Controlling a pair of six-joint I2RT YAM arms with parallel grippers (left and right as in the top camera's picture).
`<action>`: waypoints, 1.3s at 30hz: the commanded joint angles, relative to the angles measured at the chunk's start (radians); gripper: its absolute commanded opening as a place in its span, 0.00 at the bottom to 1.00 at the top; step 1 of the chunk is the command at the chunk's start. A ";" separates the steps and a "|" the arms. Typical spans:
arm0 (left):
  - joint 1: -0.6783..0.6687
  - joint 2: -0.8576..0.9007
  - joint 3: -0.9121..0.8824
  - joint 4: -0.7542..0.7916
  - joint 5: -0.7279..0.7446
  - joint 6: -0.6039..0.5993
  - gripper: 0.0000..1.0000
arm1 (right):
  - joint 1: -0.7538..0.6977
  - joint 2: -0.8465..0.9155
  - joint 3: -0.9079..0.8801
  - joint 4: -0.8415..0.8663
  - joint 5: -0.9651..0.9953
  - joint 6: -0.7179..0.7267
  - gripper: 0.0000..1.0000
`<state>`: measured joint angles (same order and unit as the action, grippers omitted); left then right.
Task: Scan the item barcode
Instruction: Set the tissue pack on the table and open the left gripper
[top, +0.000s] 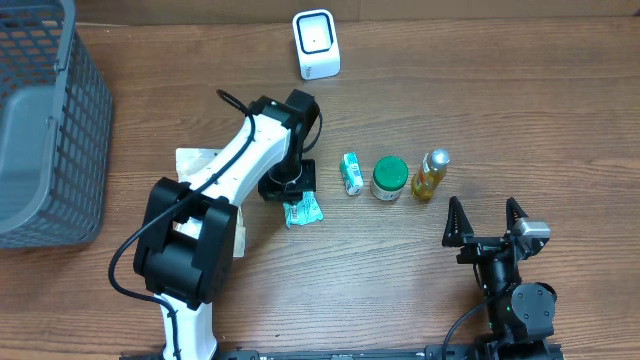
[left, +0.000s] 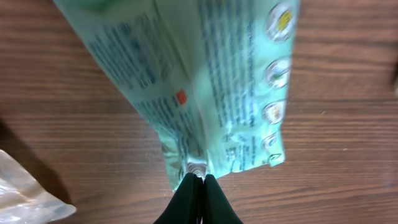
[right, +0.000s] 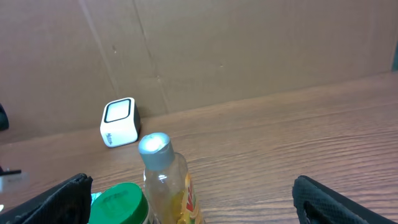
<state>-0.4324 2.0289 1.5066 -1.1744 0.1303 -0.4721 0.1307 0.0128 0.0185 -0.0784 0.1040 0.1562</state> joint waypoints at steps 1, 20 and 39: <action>-0.007 -0.021 -0.048 0.019 0.028 -0.027 0.04 | -0.002 -0.010 -0.011 0.005 -0.002 -0.005 1.00; -0.006 -0.021 -0.200 0.157 -0.060 -0.024 0.17 | -0.002 -0.010 -0.011 0.005 -0.002 -0.005 1.00; 0.025 -0.022 0.048 -0.087 0.028 0.072 0.17 | -0.002 -0.010 -0.011 0.005 -0.002 -0.005 1.00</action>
<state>-0.4076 2.0010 1.5421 -1.2369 0.1394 -0.4271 0.1307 0.0128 0.0185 -0.0784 0.1040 0.1566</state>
